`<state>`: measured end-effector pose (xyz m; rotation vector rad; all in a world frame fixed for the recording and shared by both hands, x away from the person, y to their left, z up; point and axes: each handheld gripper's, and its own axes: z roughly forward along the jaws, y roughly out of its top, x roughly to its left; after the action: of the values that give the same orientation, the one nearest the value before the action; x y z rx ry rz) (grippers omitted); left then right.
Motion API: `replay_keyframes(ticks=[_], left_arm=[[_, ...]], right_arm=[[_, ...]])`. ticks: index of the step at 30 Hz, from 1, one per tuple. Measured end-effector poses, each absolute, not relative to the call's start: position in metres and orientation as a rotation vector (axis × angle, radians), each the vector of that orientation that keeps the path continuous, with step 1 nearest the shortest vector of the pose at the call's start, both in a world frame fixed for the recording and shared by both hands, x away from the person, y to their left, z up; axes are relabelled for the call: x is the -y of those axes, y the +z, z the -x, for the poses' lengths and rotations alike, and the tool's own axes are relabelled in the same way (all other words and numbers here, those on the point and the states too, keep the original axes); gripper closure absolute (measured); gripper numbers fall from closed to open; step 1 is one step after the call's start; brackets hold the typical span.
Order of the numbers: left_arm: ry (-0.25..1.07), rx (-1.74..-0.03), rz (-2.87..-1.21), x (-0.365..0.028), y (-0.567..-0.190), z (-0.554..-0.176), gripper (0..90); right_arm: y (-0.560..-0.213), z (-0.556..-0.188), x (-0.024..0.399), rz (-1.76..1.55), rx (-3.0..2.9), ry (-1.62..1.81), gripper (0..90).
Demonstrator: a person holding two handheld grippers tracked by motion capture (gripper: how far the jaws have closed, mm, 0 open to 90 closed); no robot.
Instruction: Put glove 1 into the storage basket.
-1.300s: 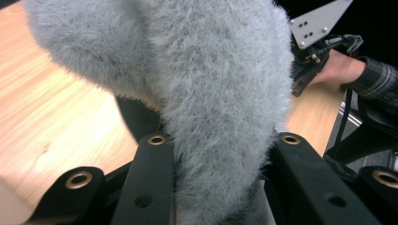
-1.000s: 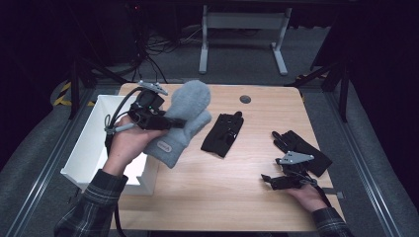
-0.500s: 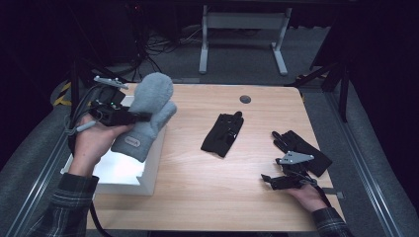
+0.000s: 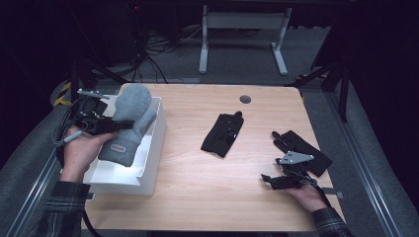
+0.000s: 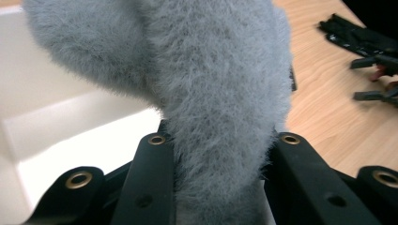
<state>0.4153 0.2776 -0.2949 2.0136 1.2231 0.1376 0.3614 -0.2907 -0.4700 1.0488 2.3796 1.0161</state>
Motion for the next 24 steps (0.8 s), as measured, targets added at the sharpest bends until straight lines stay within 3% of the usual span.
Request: replay_keyframes(ticks=[24], left_arm=[[0.019, -1.471, -2.045, -0.291, -0.402, -0.438, 71.5]], right_arm=[[-0.470, -0.362, 0.291, -1.051, -2.375, 1.014, 13.7]])
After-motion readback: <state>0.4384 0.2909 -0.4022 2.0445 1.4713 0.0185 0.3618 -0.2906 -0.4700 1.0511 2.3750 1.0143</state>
